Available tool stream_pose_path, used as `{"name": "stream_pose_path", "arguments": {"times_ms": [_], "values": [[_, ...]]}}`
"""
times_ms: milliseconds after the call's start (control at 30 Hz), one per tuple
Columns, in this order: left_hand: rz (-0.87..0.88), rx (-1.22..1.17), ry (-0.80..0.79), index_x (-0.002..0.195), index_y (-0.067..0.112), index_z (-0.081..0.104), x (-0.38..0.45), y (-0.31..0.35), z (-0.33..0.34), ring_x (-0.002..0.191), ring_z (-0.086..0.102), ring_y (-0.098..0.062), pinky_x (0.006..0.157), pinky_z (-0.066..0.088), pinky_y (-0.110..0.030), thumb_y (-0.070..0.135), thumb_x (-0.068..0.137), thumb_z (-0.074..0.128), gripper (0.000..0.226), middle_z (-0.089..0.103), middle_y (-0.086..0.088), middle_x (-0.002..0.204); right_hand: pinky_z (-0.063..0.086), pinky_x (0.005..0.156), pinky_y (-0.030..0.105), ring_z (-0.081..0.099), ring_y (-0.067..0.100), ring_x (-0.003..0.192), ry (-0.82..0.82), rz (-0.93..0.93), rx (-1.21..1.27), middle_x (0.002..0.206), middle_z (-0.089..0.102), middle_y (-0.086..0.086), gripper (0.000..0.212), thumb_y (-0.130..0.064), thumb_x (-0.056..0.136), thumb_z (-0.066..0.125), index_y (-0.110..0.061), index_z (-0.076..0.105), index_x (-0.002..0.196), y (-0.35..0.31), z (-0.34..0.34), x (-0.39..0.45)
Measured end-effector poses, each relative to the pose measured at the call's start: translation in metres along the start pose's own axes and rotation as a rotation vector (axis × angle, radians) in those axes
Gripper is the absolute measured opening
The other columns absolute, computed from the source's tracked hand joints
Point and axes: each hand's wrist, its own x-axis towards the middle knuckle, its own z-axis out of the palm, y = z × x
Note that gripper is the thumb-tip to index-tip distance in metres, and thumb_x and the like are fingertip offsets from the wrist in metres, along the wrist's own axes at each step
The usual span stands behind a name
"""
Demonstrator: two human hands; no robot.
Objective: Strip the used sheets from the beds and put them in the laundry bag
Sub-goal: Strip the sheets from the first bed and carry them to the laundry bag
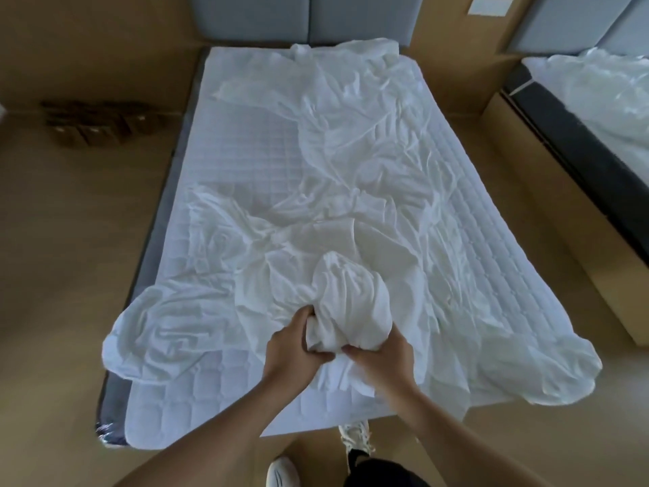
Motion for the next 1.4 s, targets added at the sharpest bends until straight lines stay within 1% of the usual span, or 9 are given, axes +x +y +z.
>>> {"name": "stream_pose_path", "arguments": {"times_ms": [167,300,500,633,733,900,1167,1300,1400], "values": [[0.004,0.146,0.232,0.153,0.040,0.027,0.034,0.038,-0.004,0.118,0.060,-0.024,0.098,0.050,-0.042,0.060,0.068,0.085,0.105,0.065,0.004,0.126,0.056,0.046,0.033,0.070,0.020,0.086,0.004,0.068,0.187,0.097,0.070,-0.009,0.055,-0.029,0.067,0.094,-0.033,0.061,0.112,-0.036,-0.029,0.042],[-0.008,0.248,0.424,0.158,0.038,0.010,0.067,0.059,0.002,0.142,0.034,-0.038,0.111,0.039,-0.054,0.067,0.070,0.081,0.116,0.031,-0.015,0.157,0.054,0.046,0.030,0.073,0.021,0.079,-0.037,0.090,0.268,0.093,0.073,-0.001,0.051,-0.024,0.065,0.096,-0.024,0.065,0.105,-0.059,-0.047,0.094],[0.544,0.746,0.116,0.164,0.038,0.007,0.117,0.051,0.022,0.158,-0.006,-0.038,0.120,0.020,-0.067,0.071,0.075,0.073,0.116,-0.003,-0.007,0.173,0.065,0.069,0.051,0.076,0.032,0.078,-0.102,0.232,0.356,0.089,0.078,0.010,0.048,-0.022,0.059,0.098,-0.012,0.073,0.098,-0.076,-0.065,0.201],[0.537,0.911,-0.085,0.164,0.038,0.008,0.164,0.033,0.043,0.159,-0.001,-0.035,0.120,0.010,-0.068,0.071,0.073,0.074,0.118,-0.001,0.003,0.173,0.062,0.084,0.043,0.072,0.032,0.102,-0.137,0.266,0.564,0.124,0.070,0.011,0.075,-0.032,0.078,0.089,-0.005,0.055,0.139,-0.095,-0.082,0.271],[0.349,0.910,-0.137,0.163,0.040,-0.002,0.214,0.029,0.055,0.157,-0.013,-0.033,0.121,0.008,-0.068,0.066,0.083,0.069,0.110,-0.009,0.009,0.172,0.037,0.117,0.045,0.041,0.031,0.146,-0.025,0.038,0.115,0.162,0.037,0.008,0.090,-0.050,0.092,0.071,-0.022,0.022,0.163,-0.090,-0.086,0.276],[0.137,0.789,-0.344,0.159,0.043,-0.017,0.285,0.040,0.082,0.157,-0.017,-0.031,0.124,0.002,-0.064,0.059,0.099,0.051,0.093,-0.028,0.015,0.167,0.029,0.122,0.050,0.027,0.036,0.154,0.133,-0.885,-0.506,0.164,0.034,0.016,0.062,-0.032,0.095,0.068,-0.020,0.048,0.153,0.000,-0.038,0.225],[0.244,0.829,-0.298,0.162,0.037,-0.009,0.262,0.018,0.068,0.156,-0.021,-0.028,0.125,0.000,-0.061,0.076,0.086,0.057,0.108,-0.028,0.008,0.168,-0.008,0.118,0.073,-0.023,0.041,0.155,-0.373,-0.670,-0.985,0.167,-0.028,0.013,0.155,-0.068,0.058,0.087,-0.030,-0.025,0.158,0.057,0.010,0.299],[0.239,1.023,-0.318,0.164,0.032,-0.007,0.230,-0.035,0.064,0.157,-0.012,-0.038,0.120,0.009,-0.072,0.085,0.055,0.075,0.146,-0.016,-0.007,0.172,0.008,0.114,0.077,0.003,0.050,0.155,-0.316,-0.687,-1.093,0.168,-0.006,0.027,0.147,-0.058,0.058,0.089,-0.019,-0.004,0.165,0.065,0.031,0.317],[0.187,1.015,-0.304,0.164,0.032,-0.007,0.223,-0.053,0.063,0.158,-0.011,-0.035,0.118,0.014,-0.073,0.079,0.047,0.084,0.155,-0.013,-0.009,0.172,0.044,0.099,0.068,0.048,0.053,0.133,-0.187,-0.812,-1.092,0.152,0.042,0.031,0.097,-0.030,0.070,0.074,-0.013,0.033,0.156,0.077,0.039,0.331]]}}
